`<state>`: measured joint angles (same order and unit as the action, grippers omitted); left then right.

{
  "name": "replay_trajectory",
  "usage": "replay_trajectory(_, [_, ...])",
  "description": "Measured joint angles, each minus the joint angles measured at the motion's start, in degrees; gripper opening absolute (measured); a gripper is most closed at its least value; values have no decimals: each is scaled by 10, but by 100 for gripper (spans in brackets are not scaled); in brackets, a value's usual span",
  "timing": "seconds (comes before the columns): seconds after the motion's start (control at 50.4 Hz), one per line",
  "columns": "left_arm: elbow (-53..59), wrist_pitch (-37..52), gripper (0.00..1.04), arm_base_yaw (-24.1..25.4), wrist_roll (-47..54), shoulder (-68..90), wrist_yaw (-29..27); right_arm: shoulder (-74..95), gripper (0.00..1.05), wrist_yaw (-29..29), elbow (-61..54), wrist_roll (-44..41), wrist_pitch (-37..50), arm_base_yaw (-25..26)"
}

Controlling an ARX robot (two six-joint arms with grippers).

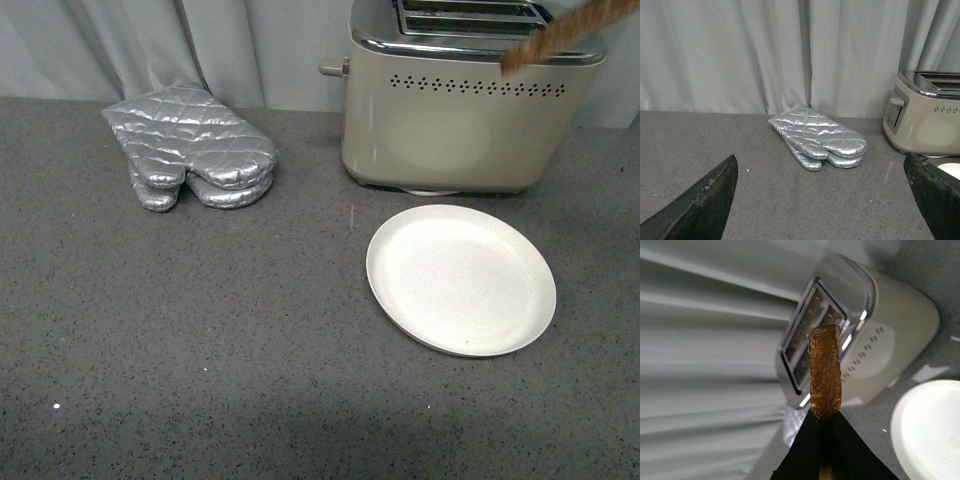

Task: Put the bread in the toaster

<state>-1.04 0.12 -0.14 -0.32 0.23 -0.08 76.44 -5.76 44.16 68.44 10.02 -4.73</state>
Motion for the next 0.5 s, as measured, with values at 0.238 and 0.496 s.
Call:
replay_trajectory(0.238, [0,0,98,0,0,0,0,24,1,124,61,92,-22,-65])
replay_trajectory(0.496, [0,0,98,0,0,0,0,125,1,216,162,187,-67,-135])
